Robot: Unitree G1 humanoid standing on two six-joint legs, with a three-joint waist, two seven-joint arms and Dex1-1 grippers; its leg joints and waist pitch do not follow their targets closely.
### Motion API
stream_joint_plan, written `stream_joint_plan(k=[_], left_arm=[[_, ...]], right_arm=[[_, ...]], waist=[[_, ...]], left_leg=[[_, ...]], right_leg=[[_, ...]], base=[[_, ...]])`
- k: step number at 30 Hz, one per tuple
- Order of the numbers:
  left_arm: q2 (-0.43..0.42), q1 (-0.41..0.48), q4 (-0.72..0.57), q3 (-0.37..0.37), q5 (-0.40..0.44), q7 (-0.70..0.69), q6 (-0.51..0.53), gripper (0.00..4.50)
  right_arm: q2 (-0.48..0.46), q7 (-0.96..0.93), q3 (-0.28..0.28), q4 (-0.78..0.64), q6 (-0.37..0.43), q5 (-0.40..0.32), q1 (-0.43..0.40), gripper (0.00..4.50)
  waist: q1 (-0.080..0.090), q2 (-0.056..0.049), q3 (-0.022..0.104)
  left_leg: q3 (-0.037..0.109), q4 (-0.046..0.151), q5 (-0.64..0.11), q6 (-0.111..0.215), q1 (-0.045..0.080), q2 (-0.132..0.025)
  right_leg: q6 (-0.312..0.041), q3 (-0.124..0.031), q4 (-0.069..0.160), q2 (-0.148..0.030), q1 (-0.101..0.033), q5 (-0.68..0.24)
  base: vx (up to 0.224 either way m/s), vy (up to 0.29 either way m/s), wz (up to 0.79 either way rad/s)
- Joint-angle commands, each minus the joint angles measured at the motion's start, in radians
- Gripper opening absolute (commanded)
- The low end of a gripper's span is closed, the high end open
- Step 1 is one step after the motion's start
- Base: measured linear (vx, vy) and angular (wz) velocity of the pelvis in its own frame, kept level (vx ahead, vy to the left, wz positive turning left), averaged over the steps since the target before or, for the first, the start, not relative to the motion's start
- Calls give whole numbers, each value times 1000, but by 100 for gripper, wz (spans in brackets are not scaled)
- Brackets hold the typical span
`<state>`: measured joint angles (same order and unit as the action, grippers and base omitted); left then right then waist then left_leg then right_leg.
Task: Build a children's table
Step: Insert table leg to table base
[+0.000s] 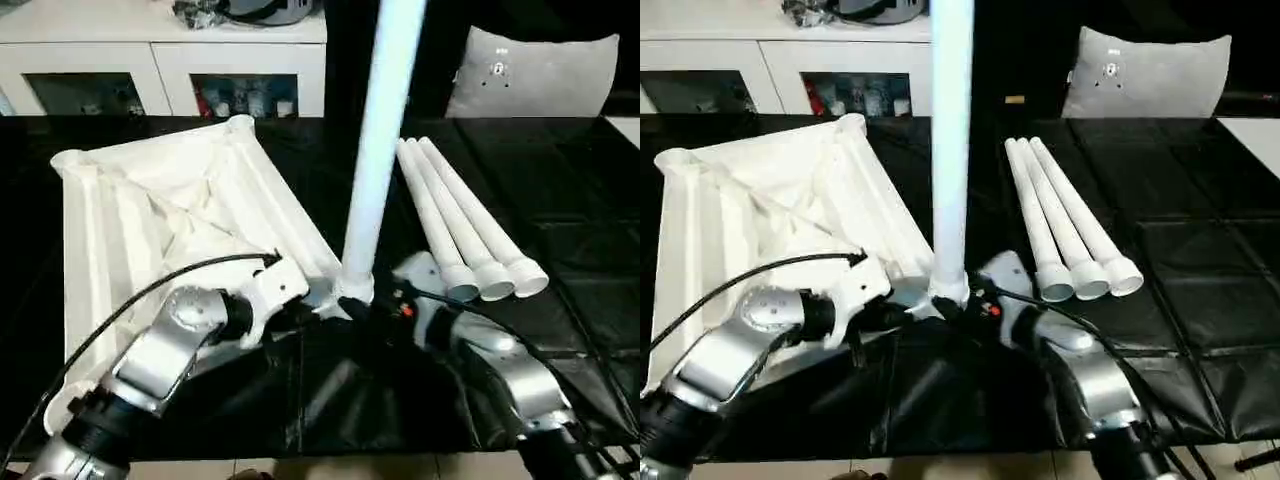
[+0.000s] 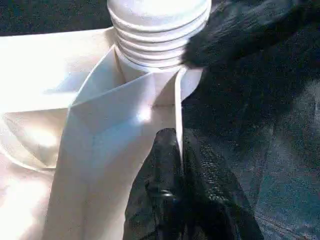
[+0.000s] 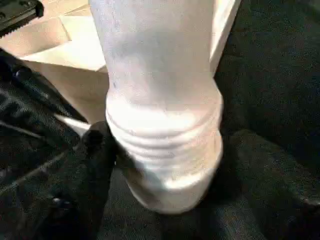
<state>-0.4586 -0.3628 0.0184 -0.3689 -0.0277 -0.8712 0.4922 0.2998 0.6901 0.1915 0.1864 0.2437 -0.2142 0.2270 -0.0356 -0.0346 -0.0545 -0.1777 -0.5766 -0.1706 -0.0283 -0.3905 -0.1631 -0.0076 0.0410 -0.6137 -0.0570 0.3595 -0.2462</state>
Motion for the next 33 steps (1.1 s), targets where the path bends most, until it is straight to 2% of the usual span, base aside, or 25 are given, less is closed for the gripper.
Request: stream_joint_plan(k=[1,2,7,13,16,19,22,29,30,33], left_arm=[[-16,-29,2,18,-1,-20,-38,0],[-20,-31,10,13,1,-29,-55,0],[-36,-37,62,-11,1,-82,-136,0],[-67,-44,96,-44,13,-154,-195,0],[-91,-45,100,-80,14,-241,-248,0],[-98,-49,103,-95,21,-263,-262,0],[-101,-57,113,-108,30,-280,-282,0],[-98,-75,132,-119,37,-313,-319,0],[-98,-81,138,-123,41,-321,-330,0],[-95,-94,152,-132,46,-334,-347,0]], right_arm=[[25,29,-26,-19,4,-18,-26,435],[33,43,-32,-30,-1,-29,-34,435],[73,127,-66,-78,-27,-87,-59,447],[103,174,-65,-80,-43,-83,-33,447],[120,234,-26,-54,-49,-63,27,447],[125,267,-2,-36,-54,-51,51,447],[126,302,19,-20,-52,-45,72,447],[141,383,57,2,-33,-44,103,447],[143,393,61,10,-32,-43,110,421],[146,420,68,31,-25,-44,128,408]], waist=[[-2,-8,62],[-3,-11,62],[-3,-13,62],[-7,-16,65],[-6,-15,66],[-11,-17,65],[-20,-15,65],[-23,-13,64],[-24,-11,65],[-24,-11,67]], left_leg=[[29,57,-165,44,24,-68],[29,57,-164,48,24,-68],[28,55,-162,64,22,-68],[29,51,-154,68,25,-69],[29,51,-158,67,25,-69],[26,50,-178,59,28,-71],[26,50,-178,51,27,-71],[26,50,-197,40,26,-71],[26,50,-193,41,27,-71],[25,47,-177,48,25,-69]], right_leg=[[-240,-46,66,-84,-35,71],[-241,-46,66,-84,-34,62],[-243,-44,67,-83,-34,40],[-255,-42,62,-84,-32,56],[-261,-41,58,-83,-31,55],[-264,-43,59,-85,-28,23],[-262,-43,58,-85,-28,20],[-257,-45,58,-87,-28,-16],[-256,-45,58,-87,-27,-13],[-262,-43,55,-86,-27,3]], base=[[0,0,0],[0,0,0],[0,0,0],[0,0,0],[0,0,0],[0,0,0],[0,0,0],[0,0,0],[0,0,0],[0,0,0]])
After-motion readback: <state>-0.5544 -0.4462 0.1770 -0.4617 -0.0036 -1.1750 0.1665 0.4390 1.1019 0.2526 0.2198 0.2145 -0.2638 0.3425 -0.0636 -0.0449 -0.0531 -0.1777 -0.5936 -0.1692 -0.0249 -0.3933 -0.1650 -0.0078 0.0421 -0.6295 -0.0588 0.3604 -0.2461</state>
